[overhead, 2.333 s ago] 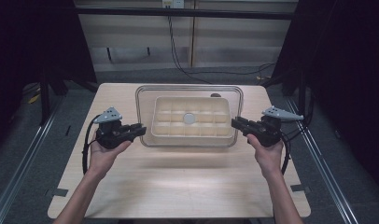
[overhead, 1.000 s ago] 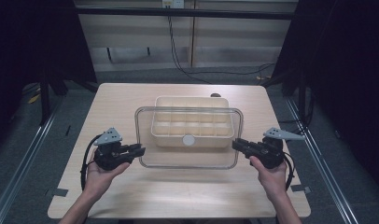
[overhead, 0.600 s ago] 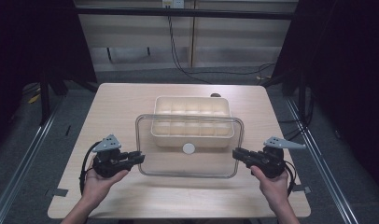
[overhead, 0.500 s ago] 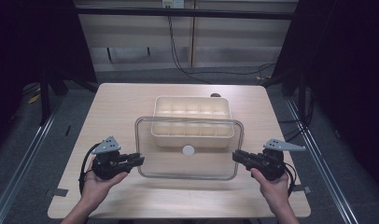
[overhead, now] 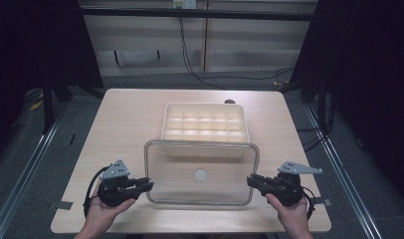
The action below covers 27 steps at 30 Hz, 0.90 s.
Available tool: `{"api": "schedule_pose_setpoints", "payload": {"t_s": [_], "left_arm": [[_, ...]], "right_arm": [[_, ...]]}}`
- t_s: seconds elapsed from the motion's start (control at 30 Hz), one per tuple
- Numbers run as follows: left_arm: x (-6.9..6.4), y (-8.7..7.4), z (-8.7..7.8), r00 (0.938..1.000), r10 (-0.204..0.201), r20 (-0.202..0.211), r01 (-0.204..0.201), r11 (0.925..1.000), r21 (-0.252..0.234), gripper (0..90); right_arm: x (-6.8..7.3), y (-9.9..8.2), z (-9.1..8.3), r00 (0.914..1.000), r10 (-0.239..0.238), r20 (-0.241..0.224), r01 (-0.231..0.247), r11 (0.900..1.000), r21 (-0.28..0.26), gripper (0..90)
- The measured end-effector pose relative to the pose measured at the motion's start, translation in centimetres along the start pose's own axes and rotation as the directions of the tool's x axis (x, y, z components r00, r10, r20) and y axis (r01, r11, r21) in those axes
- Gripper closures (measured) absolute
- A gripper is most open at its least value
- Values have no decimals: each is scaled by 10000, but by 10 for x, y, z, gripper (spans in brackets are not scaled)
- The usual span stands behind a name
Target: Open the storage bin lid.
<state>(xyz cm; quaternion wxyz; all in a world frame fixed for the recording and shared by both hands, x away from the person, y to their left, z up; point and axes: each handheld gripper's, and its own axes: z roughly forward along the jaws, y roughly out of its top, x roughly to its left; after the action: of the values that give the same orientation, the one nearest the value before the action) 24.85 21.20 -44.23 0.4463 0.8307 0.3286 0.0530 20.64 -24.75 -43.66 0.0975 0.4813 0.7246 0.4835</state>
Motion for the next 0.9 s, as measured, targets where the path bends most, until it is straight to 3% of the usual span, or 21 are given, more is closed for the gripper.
{"api": "schedule_pose_setpoints", "payload": {"t_s": [0.17,0.27,0.9], "left_arm": [[-3,-10,6,9999,-94,118,89,9993,366,748],[-5,-12,8,9999,84,128,-91,9984,556,747],[-2,-20,15,9995,-70,300,50,9978,659,709]], "right_arm": [[0,-11,-1,9999,171,-18,-170,9997,186,736],[0,-16,-1,9996,264,-31,-263,9994,239,736],[-4,-26,4,9995,313,-53,-310,9986,430,719]]}}
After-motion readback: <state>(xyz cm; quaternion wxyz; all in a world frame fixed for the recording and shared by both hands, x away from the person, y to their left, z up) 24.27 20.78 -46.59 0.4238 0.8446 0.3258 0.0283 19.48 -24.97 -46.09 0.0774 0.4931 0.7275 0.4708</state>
